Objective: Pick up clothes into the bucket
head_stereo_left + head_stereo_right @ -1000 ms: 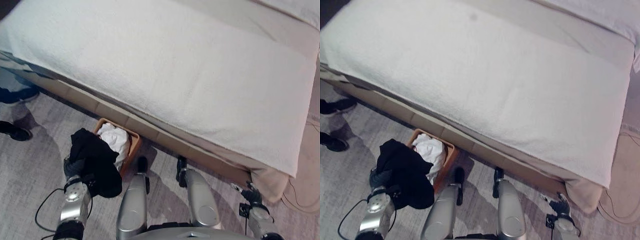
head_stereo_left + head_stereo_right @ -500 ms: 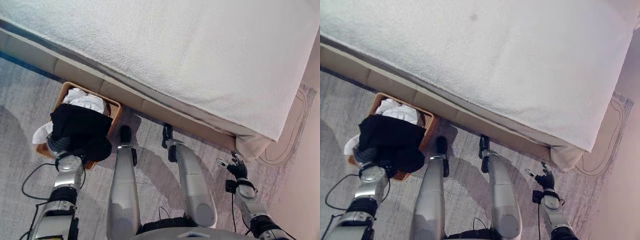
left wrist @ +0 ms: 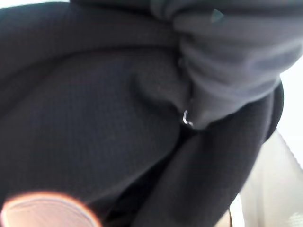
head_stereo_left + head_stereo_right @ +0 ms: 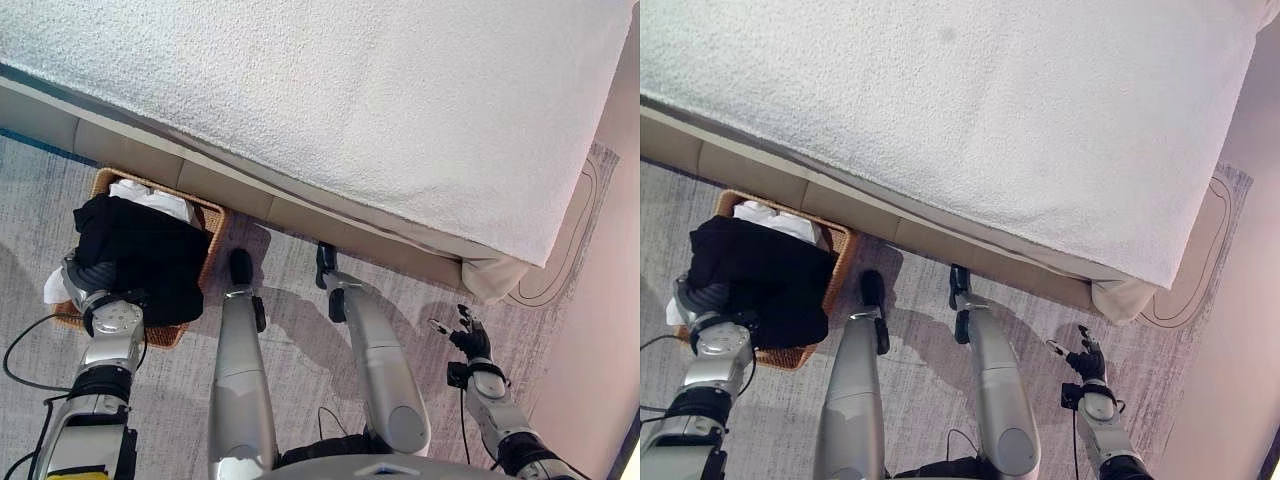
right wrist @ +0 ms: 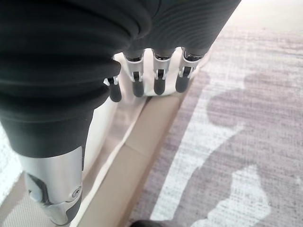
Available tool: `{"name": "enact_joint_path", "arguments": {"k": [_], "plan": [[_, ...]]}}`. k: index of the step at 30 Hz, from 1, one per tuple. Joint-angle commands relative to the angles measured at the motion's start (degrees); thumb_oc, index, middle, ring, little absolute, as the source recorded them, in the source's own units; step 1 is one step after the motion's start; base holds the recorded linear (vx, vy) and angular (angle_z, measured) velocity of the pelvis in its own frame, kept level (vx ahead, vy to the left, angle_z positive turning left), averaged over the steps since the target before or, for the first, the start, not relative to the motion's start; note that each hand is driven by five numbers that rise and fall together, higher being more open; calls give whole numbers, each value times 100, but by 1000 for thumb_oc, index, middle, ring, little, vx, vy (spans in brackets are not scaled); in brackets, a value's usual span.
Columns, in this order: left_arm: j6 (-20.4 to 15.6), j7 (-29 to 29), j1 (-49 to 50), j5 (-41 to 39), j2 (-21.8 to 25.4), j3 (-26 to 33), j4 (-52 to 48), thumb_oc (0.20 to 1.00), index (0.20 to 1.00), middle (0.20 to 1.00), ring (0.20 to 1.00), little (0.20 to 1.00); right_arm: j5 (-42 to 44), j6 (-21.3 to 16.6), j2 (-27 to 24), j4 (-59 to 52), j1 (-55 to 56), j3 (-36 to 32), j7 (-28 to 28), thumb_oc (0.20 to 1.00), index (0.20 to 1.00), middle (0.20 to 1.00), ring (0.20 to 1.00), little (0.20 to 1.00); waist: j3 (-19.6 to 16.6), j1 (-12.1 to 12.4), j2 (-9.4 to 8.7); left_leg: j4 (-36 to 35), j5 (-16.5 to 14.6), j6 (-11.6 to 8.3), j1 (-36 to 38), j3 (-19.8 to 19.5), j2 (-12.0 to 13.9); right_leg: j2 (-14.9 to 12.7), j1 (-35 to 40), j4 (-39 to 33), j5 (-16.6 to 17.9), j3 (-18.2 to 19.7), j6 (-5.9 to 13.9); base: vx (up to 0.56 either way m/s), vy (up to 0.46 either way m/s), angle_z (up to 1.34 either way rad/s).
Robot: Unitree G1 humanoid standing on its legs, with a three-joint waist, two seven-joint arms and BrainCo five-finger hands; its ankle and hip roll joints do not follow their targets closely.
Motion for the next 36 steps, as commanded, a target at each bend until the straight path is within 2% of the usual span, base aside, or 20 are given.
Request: {"name": "enact_joint_path", "arguments": {"k": [1,12,14,15,16,17,18,21,25,27,29,30,33,36], "plan": [[-8,308,142,241,604,313,35,1000,1000,1000,1000,1000,236,-188,-261,-210,65,204,-69,1000,1000,1000,1000,1000,24,139,-355,-48,-144,-11,104,-124,-77,-347,214,-155,-60,119,419,0,0,0],[370,128,414,605,553,379,9,1000,1000,1000,1000,1000,270,-71,-283,-181,79,83,22,1000,1000,1000,1000,1000,24,181,-255,-293,-29,-40,269,-113,-80,-379,378,-296,-23,65,413,0,0,0],[409,55,531,648,470,394,-2,1000,1000,1000,1000,1000,275,-29,-292,-175,94,36,47,1000,1000,1000,1000,1000,24,214,-196,-333,-18,-41,360,-114,-90,-391,449,-287,-45,72,405,-39,-2,-1],[411,31,548,656,411,416,-13,1000,1000,1000,1000,1000,267,0,-298,-182,54,-26,56,1000,1000,1000,1000,1000,24,204,-173,-427,201,-25,286,-79,-138,-434,369,-361,126,59,371,-82,-5,1],[423,-12,624,657,351,443,-15,1000,1000,1000,1000,1000,263,24,-306,-181,67,-57,65,1000,1000,1000,1000,1000,24,221,-141,-444,201,-27,344,-81,-147,-442,418,-351,109,57,364,0,0,0],[433,-58,744,644,240,445,29,1000,1000,1000,1000,1000,255,54,-306,-137,106,-68,79,1000,1000,1000,1000,1000,24,266,-78,-434,4,-44,568,-101,-132,-426,618,-291,-80,74,396,2,-11,4],[437,-98,779,635,159,453,49,1000,1000,1000,1000,1000,233,86,-312,-126,66,-115,82,1000,1000,1000,1000,1000,24,273,-42,-530,210,-30,539,-68,-166,-469,585,-353,81,58,356,0,0,0],[428,-243,1003,612,-123,434,83,1000,1000,1000,1000,1000,155,193,-326,-45,60,-240,92,1000,1000,1000,1000,1000,24,355,140,-655,214,-30,925,-55,-213,-509,919,-329,14,66,349,-8,-1,1],[262,-529,1270,488,-444,346,-120,1000,1000,1000,1000,1000,59,322,-397,60,76,-501,106,1000,1000,1000,1000,1000,24,430,417,-937,227,-43,1742,-35,-274,-567,1646,-324,-108,77,325,43,-5,4],[72,-846,1415,196,-622,313,-301,1000,1000,1000,1000,1000,3,360,-450,129,70,-635,145,1000,1000,1000,1000,1000,24,430,568,-1121,246,-53,2158,-43,-309,-577,2008,-374,-143,79,320,48,-8,11],[-238,-1225,1457,-421,-820,315,-353,1000,1000,1000,1000,1000,-91,402,-477,301,52,-736,174,1000,1000,1000,1000,1000,-36,427,722,-1355,301,-75,2542,-60,-331,-595,2360,-454,-168,39,312,44,-10,11],[-240,-1226,1456,-423,-820,315,-350,1000,1000,1000,1000,1000,-91,402,-478,301,52,-737,175,1000,1000,1000,1000,1000,-25,425,723,-1364,304,-76,2559,-63,-332,-595,2377,-460,-166,36,312,88,-13,11],[-528,-1804,1546,-1172,-1240,233,-190,1000,1000,1000,1000,1000,-377,413,-497,592,184,-851,290,1000,1000,1000,1000,1000,-622,368,971,-2055,521,-135,3200,-99,-316,-539,2951,-842,-197,-65,296,121,-40,7],[-619,-1927,1663,-1130,-1354,132,-349,1000,1000,1000,1000,1000,-442,346,-452,567,262,-848,344,1000,1000,1000,1000,1000,-832,346,1042,-2302,605,-160,3443,-104,-294,-487,3149,-997,-209,-105,288,75,-44,5]]}}
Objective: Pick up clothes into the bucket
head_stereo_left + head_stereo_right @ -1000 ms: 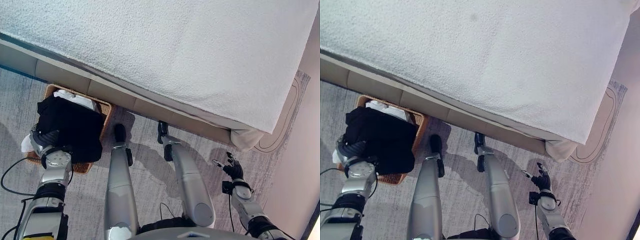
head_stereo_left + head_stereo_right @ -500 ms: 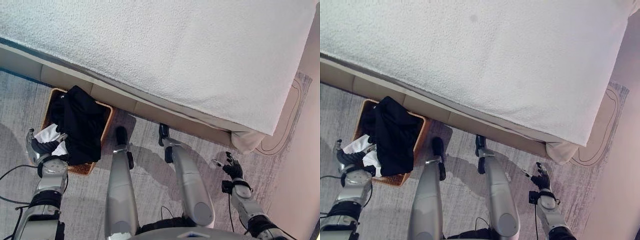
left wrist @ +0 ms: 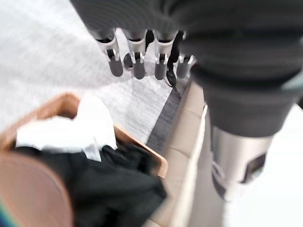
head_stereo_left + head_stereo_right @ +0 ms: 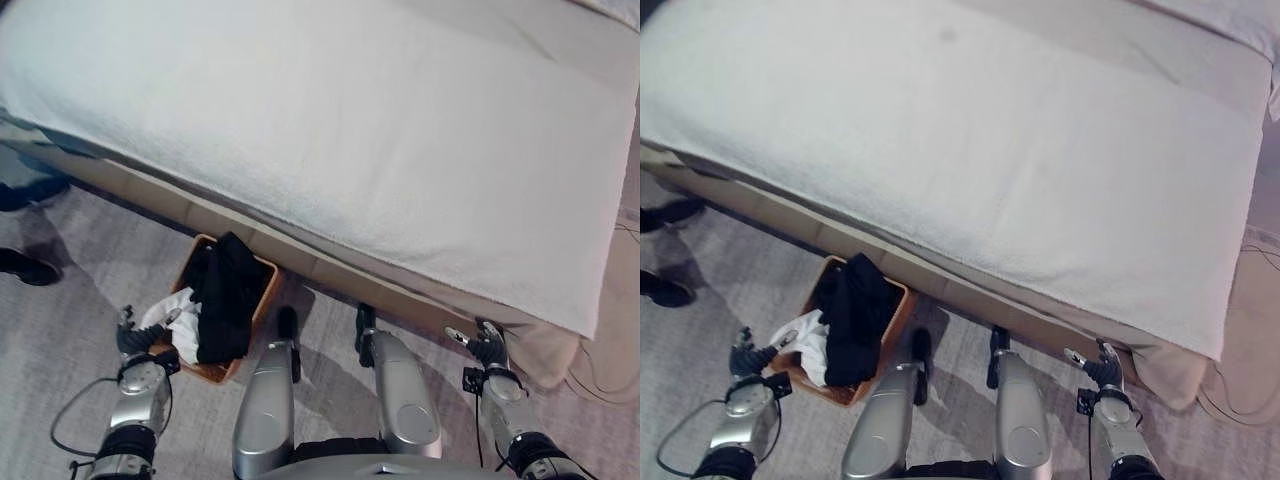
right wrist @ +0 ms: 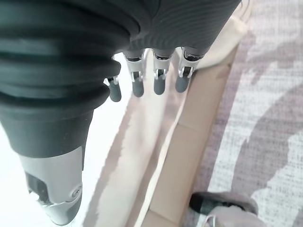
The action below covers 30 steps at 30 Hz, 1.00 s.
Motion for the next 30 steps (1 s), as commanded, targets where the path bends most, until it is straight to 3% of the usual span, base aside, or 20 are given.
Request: {"name": "enact_joint_path", "arguments": {"k": [1,5,10,15,21,30], "plan": [[-411,-318,92,-130,86,-57,-67,1000,1000,1000,1000,1000,-234,-106,-271,-65,218,-80,99,1000,1000,1000,1000,1000,-539,-137,41,-133,111,-159,-70,-253,-12,-125,464,-566,153,-107,278,70,-36,1],[-427,-689,234,-46,-84,-278,-101,1000,1000,1000,1000,1000,-304,-89,-224,237,281,40,359,1000,1000,1000,1000,1000,-857,-134,110,-280,118,-185,230,-229,-15,-40,808,-851,155,-138,256,71,-33,2],[-291,-988,277,353,-321,-516,612,1000,1000,1000,1000,1000,-511,11,-132,779,307,260,629,1000,1000,1000,1000,1000,-1281,-71,24,-135,-25,-222,507,-218,-20,53,1446,-1487,220,-143,218,82,-59,-2],[-31,-1038,279,788,-578,-725,1307,1000,1000,1000,1000,1000,-543,104,-71,1117,257,334,689,1000,1000,1000,1000,1000,-1433,-30,-48,50,-141,-214,669,-213,-23,73,1816,-1682,205,-139,189,81,-35,-2],[147,-1306,355,1413,-823,-1096,1947,1000,1000,1000,1000,1000,-390,168,105,1439,275,319,810,1000,1000,1000,1000,1000,-1661,-91,-51,-553,-23,-216,1108,-178,50,133,2064,-1760,176,-226,172,47,-6,3],[295,-1619,444,1763,-960,-1299,2424,1000,1000,1000,1000,1000,-564,263,245,1728,295,511,1001,1000,1000,1000,1000,1000,-1832,-64,-116,-591,-133,-171,1321,-171,25,110,2336,-1956,205,-208,205,14,-2,4]]}}
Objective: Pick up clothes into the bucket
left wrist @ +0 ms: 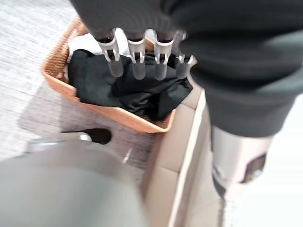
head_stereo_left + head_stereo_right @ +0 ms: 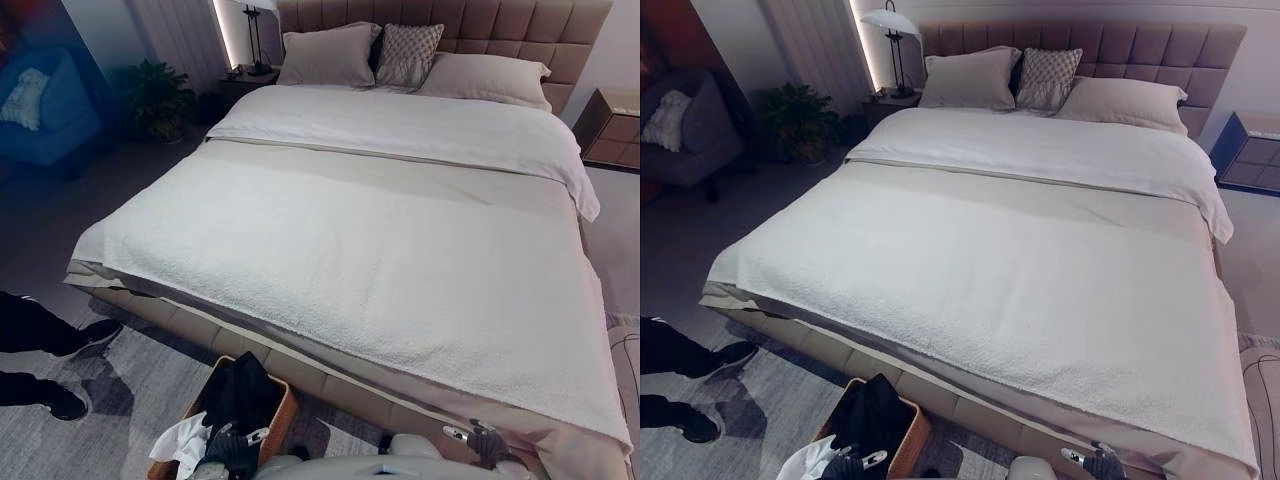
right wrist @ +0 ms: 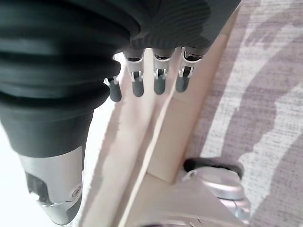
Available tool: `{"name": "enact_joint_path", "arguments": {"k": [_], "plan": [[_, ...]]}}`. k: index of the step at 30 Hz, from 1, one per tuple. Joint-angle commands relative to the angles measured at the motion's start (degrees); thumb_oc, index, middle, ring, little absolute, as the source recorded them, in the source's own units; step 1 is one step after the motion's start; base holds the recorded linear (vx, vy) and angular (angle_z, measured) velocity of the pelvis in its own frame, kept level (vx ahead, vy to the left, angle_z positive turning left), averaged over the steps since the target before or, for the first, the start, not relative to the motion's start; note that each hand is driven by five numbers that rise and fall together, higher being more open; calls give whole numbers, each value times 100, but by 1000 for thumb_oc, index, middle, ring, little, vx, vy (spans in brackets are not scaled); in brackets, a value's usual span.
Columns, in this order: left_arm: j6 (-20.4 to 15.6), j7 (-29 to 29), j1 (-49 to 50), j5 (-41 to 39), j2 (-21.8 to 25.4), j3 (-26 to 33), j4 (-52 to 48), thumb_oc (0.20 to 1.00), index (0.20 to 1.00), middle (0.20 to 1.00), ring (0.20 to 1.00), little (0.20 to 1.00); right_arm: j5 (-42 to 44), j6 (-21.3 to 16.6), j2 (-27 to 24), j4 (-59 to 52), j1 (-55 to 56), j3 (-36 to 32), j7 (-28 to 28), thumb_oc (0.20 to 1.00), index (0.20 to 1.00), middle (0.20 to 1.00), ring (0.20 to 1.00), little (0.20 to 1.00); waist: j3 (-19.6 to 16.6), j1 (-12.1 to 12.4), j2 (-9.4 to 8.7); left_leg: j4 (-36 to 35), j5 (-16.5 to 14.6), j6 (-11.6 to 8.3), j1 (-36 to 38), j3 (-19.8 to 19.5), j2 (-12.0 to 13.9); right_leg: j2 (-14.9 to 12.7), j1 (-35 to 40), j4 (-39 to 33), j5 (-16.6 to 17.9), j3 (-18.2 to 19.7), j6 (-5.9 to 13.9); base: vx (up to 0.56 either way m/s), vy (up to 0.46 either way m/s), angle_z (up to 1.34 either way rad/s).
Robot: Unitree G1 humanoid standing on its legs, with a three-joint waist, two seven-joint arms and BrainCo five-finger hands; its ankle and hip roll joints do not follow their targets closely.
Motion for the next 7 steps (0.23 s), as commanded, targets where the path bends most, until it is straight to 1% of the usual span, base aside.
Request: {"name": "enact_joint_path", "arguments": {"k": [1,7], "plan": [[-65,-155,-153,321,57,-125,-171,1000,1000,1000,1000,1000,-263,19,2,86,-313,220,90,1000,1000,1000,1000,1000,128,37,-313,251,-227,-129,-24,-46,-245,-173,1129,-1558,461,-19,420,0,0,0],[-70,-143,-191,163,18,-95,-184,1000,1000,1000,1000,1000,-415,26,54,43,-350,383,111,1000,1000,1000,1000,1000,107,64,-361,217,-221,-128,0,-76,-252,-176,1174,-1610,485,-31,425,0,0,0]]}}
